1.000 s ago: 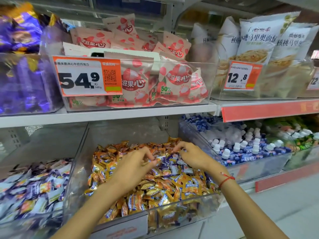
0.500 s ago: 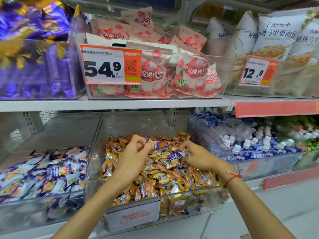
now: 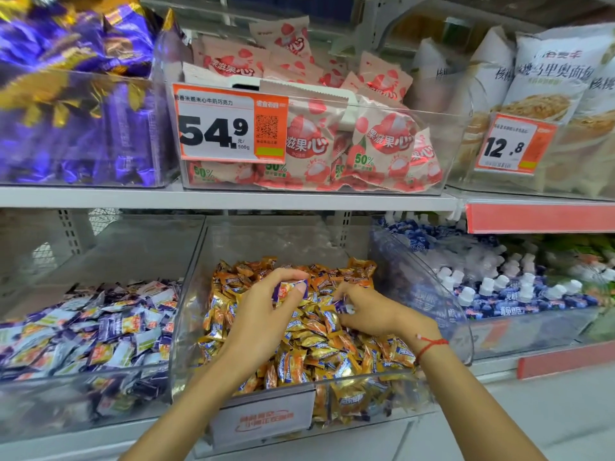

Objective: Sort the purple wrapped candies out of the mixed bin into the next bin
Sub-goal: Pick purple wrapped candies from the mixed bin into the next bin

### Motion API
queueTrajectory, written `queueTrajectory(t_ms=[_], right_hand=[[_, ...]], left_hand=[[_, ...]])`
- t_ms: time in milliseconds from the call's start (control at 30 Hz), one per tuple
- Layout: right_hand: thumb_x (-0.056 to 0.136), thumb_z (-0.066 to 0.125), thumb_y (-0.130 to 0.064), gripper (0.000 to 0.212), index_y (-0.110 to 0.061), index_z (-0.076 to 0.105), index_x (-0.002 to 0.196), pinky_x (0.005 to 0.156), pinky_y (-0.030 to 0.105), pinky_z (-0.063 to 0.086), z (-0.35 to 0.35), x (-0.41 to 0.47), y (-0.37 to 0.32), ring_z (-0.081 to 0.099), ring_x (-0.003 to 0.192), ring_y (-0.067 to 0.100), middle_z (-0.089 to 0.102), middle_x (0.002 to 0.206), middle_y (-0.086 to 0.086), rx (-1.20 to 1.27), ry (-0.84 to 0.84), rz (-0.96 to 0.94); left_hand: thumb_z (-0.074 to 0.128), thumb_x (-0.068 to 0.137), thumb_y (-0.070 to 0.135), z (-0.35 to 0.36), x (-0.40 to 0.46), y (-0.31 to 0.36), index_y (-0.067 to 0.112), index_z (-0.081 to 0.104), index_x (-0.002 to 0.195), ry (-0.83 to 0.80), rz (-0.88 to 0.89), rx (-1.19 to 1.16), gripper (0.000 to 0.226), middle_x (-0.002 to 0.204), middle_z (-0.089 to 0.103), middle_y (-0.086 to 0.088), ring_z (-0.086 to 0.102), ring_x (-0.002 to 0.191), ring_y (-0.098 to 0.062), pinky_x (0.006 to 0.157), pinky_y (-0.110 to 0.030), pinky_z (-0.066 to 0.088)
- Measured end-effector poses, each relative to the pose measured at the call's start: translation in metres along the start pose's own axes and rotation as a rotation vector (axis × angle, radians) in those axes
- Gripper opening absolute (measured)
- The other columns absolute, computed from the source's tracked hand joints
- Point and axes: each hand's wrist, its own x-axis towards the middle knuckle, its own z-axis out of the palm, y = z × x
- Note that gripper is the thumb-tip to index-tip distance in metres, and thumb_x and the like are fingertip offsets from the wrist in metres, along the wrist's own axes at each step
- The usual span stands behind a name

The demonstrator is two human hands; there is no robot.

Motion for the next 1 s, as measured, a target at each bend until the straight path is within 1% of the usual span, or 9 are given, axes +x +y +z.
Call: queueTrajectory(t_ms=[100,233,333,433,600,733,833,933,1000], right_hand=[[0.1,0.048,-0.019,0.027,-0.016,0.043,0.126,0.074,0.034,0.052,-0.01,-0.008,-0.002,0.063,0.084,0.024,0.06,0.105,0.009,0.204,0.185,-0.016],[0.103,0.041,-0.023,0.025,-0.022,0.045,0.127,0.065,0.009,0.043,-0.015,-0.026,-0.044,0.054,0.08,-0.003,0.054,0.108,-0.006,0.521,0.283,-0.192],[0.101,0.046,-0.026,0.018,-0.025,0.049,0.118,0.073,0.008,0.042,0.005,-0.035,-0.1,0.053,0.081,-0.004,0.054,0.103,-0.005,0.559,0.206,-0.404],[0.1,0.05,-0.025,0.014,-0.031,0.049,0.112,0.081,0.01,0.039,0.026,-0.026,-0.16,0.05,0.095,0.002,0.054,0.105,-0.008,0.461,0.212,-0.602],[0.095,0.058,-0.023,0.033,-0.024,0.048,0.126,0.092,0.035,0.041,0.044,0.014,-0.236,0.05,0.11,0.017,0.051,0.119,0.001,0.158,0.297,-0.675],[0.09,0.06,-0.046,0.075,-0.03,0.021,0.152,0.114,0.052,0.015,0.043,0.028,-0.234,0.026,0.142,0.027,0.03,0.154,0.004,-0.318,0.075,-0.491],[0.095,0.05,-0.047,0.059,-0.034,0.03,0.149,0.118,0.047,0.01,0.032,0.003,-0.209,0.023,0.144,0.015,0.031,0.155,-0.006,-0.17,0.148,-0.52],[0.096,0.052,-0.043,0.04,-0.036,0.05,0.135,0.11,0.032,0.031,0.012,-0.031,-0.166,0.039,0.13,0.005,0.049,0.14,-0.015,-0.024,0.235,-0.506],[0.096,0.054,-0.039,0.028,-0.038,0.06,0.123,0.1,0.029,0.04,0.0,-0.05,-0.128,0.048,0.118,0.001,0.059,0.125,-0.019,0.023,0.323,-0.403]], left_hand=[[0.052,0.097,0.029,-0.011,-0.009,0.017,0.043,0.062,0.103,0.029,0.051,-0.051,0.018,0.1,0.065,0.025,0.061,0.093,0.004,0.079,-0.03,0.053],[0.048,0.099,0.028,-0.058,-0.035,0.039,0.038,0.062,0.106,0.147,0.15,-0.038,0.019,0.072,0.062,0.016,0.043,0.049,-0.005,0.049,-0.018,0.036],[0.049,0.099,0.022,-0.111,-0.052,0.029,0.03,0.061,0.105,0.46,0.207,0.166,0.016,0.067,0.054,0.013,0.048,0.058,-0.007,0.055,-0.012,0.036],[0.048,0.099,0.018,-0.159,-0.054,0.001,0.022,0.059,0.113,0.728,0.163,0.461,0.019,0.091,0.059,0.011,0.053,0.076,-0.004,0.069,-0.02,0.039],[0.046,0.1,0.017,-0.189,-0.047,-0.046,0.02,0.052,0.133,0.461,-0.014,0.629,0.034,0.131,0.055,0.0,0.051,0.118,-0.024,0.09,-0.038,0.043],[0.048,0.1,0.029,-0.194,-0.048,-0.051,0.027,0.03,0.15,0.231,-0.049,0.774,0.053,0.158,0.022,0.007,0.013,0.148,-0.015,0.119,-0.037,0.016],[0.049,0.099,0.029,-0.19,-0.046,-0.041,0.026,0.032,0.149,0.253,-0.017,0.778,0.053,0.158,0.021,0.007,0.013,0.148,-0.014,0.12,-0.036,0.015],[0.052,0.098,0.025,-0.169,-0.044,-0.021,0.025,0.048,0.138,0.327,0.117,0.715,0.041,0.149,0.038,0.011,0.03,0.138,-0.011,0.113,-0.039,0.03],[0.053,0.097,0.025,-0.143,-0.043,-0.003,0.03,0.056,0.128,0.373,0.215,0.6,0.031,0.137,0.047,0.02,0.038,0.127,-0.002,0.104,-0.024,0.033]])
